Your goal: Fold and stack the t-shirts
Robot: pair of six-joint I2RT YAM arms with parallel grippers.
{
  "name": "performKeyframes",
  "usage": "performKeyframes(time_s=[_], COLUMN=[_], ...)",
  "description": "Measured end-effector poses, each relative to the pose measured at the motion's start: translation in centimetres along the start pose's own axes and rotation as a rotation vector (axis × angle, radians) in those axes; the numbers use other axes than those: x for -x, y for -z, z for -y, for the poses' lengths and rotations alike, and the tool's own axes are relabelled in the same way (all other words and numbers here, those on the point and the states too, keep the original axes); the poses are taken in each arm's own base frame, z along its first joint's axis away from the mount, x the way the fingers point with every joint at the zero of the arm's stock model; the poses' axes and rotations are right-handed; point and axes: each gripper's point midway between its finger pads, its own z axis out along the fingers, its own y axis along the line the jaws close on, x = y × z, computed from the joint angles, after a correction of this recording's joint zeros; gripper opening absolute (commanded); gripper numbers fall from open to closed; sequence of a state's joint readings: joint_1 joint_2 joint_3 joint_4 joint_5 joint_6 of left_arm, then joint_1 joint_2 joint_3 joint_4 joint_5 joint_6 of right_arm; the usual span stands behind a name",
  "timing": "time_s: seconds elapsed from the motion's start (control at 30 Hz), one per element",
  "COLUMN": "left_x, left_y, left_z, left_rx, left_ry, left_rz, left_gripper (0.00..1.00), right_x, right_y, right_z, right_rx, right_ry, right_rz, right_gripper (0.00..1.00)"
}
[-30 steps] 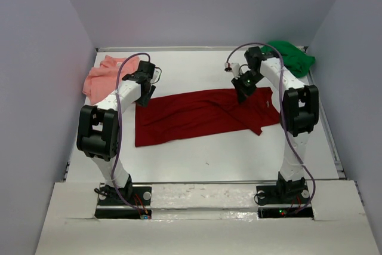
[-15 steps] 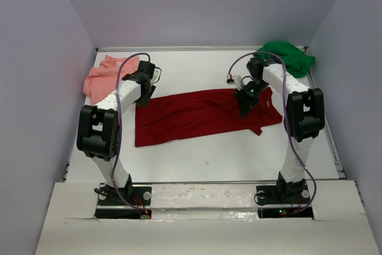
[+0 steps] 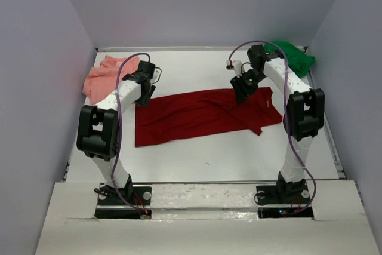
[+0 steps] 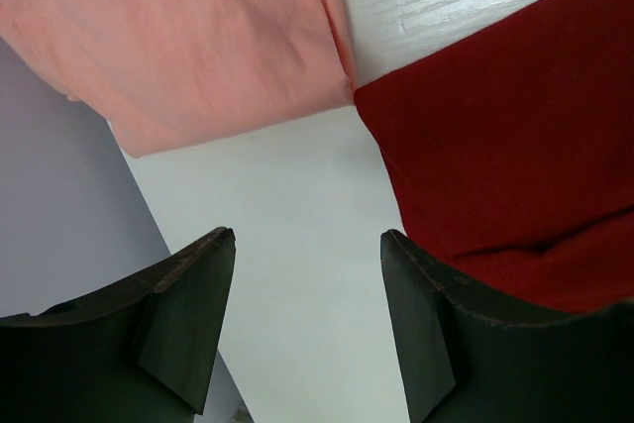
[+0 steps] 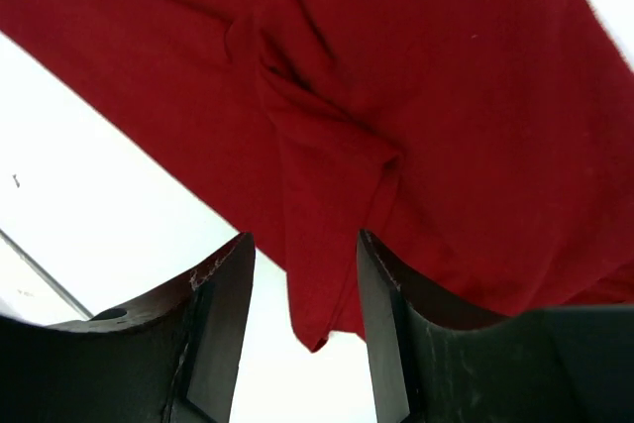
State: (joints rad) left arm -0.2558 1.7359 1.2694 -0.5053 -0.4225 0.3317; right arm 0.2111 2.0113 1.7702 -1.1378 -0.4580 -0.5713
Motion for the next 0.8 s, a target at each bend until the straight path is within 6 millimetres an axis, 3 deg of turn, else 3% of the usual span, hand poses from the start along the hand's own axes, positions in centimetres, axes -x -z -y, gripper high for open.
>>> performKeyframes(time_s=[0.17, 0.37, 0.8], left_x=[0.0, 0.1, -0.4], left_y=[0.0, 0.2, 0.1], left_z=[0.0, -0.1, 0.0], left_rx=[0.0, 0.002, 0.003], left_ry=[0.0, 0.002, -0.005], left_rz=[0.001, 0.005, -0.003], left_gripper=[0.72, 0.72, 0.73], right_x=[0.5, -0.5, -0.4], right_y=[-1.0, -3.2, -3.6], right_z=[0.9, 1.8, 2.0], right_rx=[-0.009, 0.011, 0.01], right_ry=[-0.009, -0.04, -0.039], right_rz=[0.001, -0.046, -0.044], right_gripper=[0.49, 0.48, 0.45])
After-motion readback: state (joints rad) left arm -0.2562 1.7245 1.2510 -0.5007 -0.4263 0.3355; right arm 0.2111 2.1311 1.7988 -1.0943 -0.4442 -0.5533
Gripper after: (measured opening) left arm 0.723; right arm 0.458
